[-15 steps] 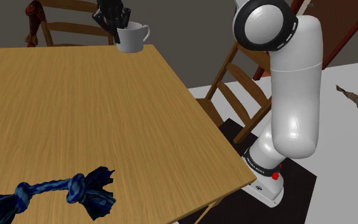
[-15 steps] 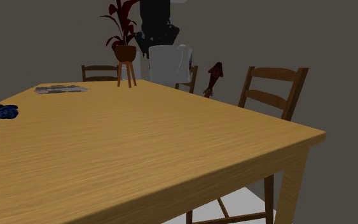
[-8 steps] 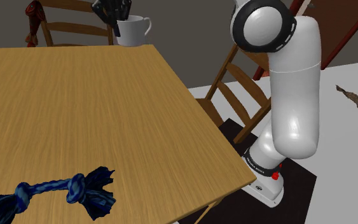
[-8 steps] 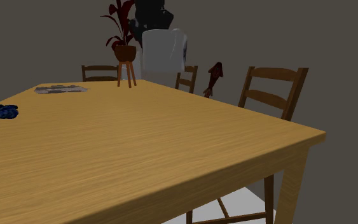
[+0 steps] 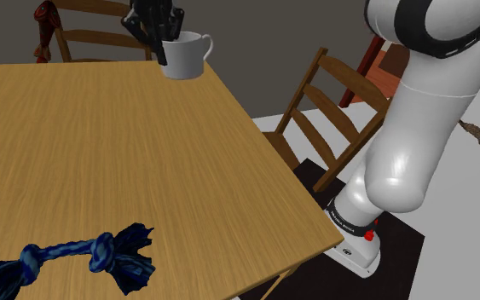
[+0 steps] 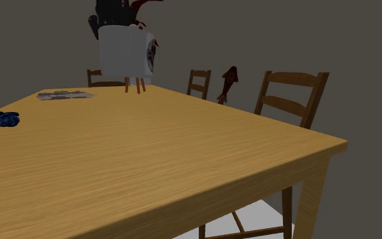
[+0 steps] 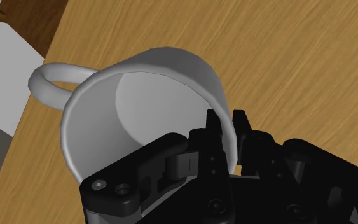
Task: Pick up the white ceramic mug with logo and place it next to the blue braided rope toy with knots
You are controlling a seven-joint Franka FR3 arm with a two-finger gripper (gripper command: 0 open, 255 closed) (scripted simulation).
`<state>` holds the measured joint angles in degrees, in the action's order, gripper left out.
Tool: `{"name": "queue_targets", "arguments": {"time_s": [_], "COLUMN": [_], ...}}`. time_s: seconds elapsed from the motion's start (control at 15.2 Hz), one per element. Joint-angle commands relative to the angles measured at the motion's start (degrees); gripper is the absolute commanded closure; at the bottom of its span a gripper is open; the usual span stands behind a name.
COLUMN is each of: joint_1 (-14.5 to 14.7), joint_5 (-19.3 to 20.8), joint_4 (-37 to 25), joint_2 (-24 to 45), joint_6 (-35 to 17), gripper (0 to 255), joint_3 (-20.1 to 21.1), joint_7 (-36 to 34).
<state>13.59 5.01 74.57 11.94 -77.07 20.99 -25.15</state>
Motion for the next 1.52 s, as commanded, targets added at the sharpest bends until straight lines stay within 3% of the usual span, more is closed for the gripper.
{"name": "queue_targets", "arguments": {"time_s": [0.0,0.53,1.45], "joint_1": [0.53,3.76,3.68], "joint_5": [-1.35,-6.72,-7.45], "joint_4": [4.15,17.09,29.99], "joint_2": [-3.43,-14.62,-16.55], "joint_6": [-0.85,-3.44,-14.59], "gripper": [255,255,255], "joint_3": [0.74,4.14,4.0], "joint_7": [-1.76,-8.89,-8.15]}}
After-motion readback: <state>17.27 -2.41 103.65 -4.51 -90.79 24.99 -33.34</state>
